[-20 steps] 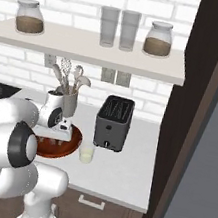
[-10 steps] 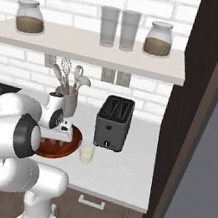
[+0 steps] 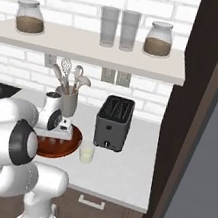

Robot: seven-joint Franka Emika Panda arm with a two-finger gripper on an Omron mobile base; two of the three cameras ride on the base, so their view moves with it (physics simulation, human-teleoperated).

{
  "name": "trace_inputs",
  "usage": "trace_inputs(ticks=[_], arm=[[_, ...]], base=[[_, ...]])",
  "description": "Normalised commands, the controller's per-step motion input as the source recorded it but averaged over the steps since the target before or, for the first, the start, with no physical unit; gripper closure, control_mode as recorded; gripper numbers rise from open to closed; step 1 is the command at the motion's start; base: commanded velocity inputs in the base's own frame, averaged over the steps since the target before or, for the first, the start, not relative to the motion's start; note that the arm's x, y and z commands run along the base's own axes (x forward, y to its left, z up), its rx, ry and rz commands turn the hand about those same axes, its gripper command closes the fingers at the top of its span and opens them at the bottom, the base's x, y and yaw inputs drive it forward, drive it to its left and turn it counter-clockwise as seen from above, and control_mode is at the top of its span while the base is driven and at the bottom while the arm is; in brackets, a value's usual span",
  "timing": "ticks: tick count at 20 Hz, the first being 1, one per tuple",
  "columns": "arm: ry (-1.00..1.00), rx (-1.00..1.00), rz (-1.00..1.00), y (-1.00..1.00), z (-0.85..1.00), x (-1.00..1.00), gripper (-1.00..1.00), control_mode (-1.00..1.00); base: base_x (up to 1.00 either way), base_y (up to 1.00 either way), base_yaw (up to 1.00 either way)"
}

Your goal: Grab a lemon wedge from the fridge and one ice cube from the ice bowl, and put them in the glass of lemonade.

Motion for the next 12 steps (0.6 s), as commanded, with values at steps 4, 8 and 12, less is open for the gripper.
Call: trace_inputs(ticks=[4, 8, 12], arm=[[-0.14, -0.01, 0.0, 0.0, 0.02, 0.0, -1.0, -1.0], [-0.11, 0.0, -0.01, 0.0, 0.0, 0.0, -1.0, -1.0], [0.0, 0.0, 0.0, 0.0, -0.02, 0.0, -1.0, -1.0]], base=[[0.0, 0.0, 0.0], [0.0, 0.0, 0.0], [0.0, 0.0, 0.0]])
